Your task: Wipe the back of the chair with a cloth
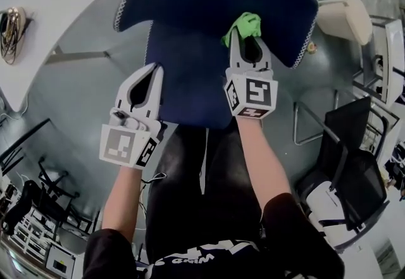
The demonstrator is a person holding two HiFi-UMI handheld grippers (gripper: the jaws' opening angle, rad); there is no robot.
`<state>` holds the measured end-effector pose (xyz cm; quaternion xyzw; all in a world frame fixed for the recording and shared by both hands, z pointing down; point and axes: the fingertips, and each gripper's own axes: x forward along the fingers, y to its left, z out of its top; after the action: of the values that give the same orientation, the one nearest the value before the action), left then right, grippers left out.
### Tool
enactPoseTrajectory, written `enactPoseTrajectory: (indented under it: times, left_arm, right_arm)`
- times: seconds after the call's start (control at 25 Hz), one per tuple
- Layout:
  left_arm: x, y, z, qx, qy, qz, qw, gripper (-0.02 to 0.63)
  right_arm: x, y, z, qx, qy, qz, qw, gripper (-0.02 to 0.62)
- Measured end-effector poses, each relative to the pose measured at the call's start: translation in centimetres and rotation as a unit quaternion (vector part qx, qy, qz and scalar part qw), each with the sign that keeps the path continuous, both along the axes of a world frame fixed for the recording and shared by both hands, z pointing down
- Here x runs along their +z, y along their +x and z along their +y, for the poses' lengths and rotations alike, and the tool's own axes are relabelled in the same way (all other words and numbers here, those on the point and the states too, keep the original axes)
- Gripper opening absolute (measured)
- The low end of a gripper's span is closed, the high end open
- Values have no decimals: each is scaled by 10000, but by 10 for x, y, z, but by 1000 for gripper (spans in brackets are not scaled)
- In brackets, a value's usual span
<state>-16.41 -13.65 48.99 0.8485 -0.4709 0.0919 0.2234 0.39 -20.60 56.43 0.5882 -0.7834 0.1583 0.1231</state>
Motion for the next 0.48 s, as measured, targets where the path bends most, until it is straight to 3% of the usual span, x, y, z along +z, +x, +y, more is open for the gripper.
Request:
enactPoseTrajectory:
  times: [0.48]
  left_arm:
    - [12, -54, -4, -507, -122, 0, 9986, -5]
  right_arm:
    - [10, -125, -21, -1102, -94, -413, 9930, 57]
